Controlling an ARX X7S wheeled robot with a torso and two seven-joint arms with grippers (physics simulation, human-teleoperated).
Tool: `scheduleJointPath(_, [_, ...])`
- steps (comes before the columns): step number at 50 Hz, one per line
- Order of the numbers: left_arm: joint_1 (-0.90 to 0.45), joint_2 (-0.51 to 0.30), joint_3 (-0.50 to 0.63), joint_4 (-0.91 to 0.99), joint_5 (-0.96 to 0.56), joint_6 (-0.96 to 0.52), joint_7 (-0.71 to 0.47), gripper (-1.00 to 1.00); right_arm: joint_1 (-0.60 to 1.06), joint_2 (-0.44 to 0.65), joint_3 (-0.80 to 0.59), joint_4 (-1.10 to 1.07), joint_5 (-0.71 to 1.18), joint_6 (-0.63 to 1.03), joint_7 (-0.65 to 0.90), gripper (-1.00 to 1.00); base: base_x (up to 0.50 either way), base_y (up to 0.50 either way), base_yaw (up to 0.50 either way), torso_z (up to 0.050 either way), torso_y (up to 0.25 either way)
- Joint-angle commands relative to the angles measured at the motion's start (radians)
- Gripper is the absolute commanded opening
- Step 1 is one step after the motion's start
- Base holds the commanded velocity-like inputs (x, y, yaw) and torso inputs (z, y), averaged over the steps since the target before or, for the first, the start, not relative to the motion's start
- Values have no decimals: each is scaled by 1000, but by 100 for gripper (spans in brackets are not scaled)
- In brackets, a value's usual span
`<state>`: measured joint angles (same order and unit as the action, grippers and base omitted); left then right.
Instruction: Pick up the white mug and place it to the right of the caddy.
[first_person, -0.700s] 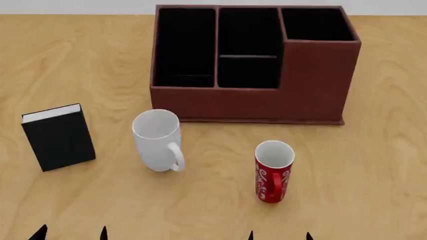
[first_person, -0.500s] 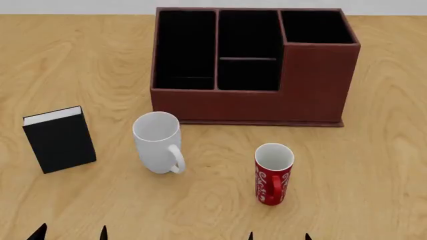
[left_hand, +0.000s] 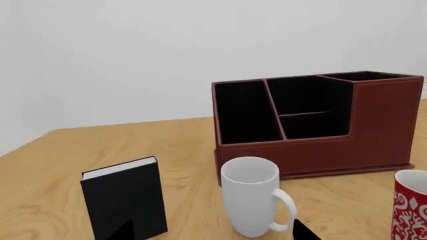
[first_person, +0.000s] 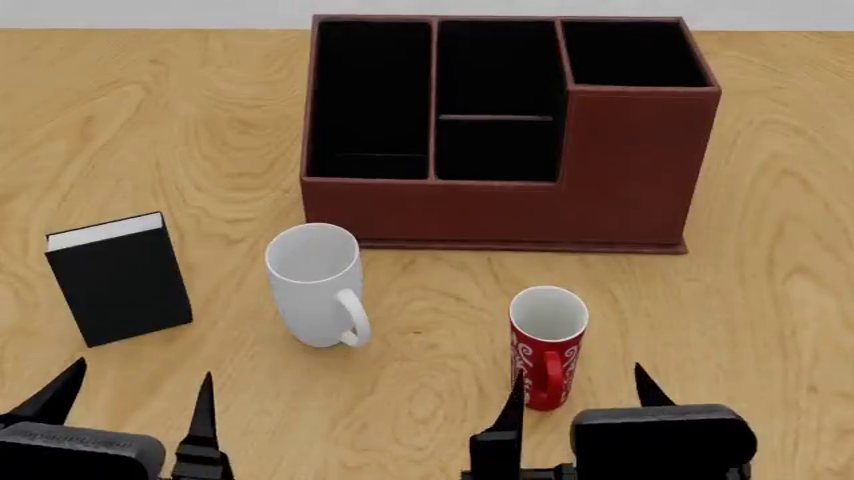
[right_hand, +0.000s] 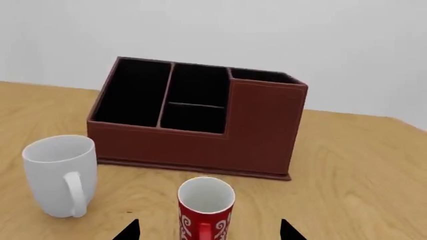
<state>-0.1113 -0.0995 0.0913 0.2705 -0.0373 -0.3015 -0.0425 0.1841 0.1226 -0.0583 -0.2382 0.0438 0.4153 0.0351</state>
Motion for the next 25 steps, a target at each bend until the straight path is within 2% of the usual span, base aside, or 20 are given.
scheduleJointPath(1, [-79, -35, 8, 131, -36, -180, 17, 100, 109, 46, -1, -94, 3, 170, 0, 100, 0, 0, 0, 0, 0])
scheduleJointPath(25, [-250, -88, 8, 391, -58, -518, 4, 100, 307, 82, -17, -257, 29, 505, -7, 100, 0, 0, 0, 0, 0])
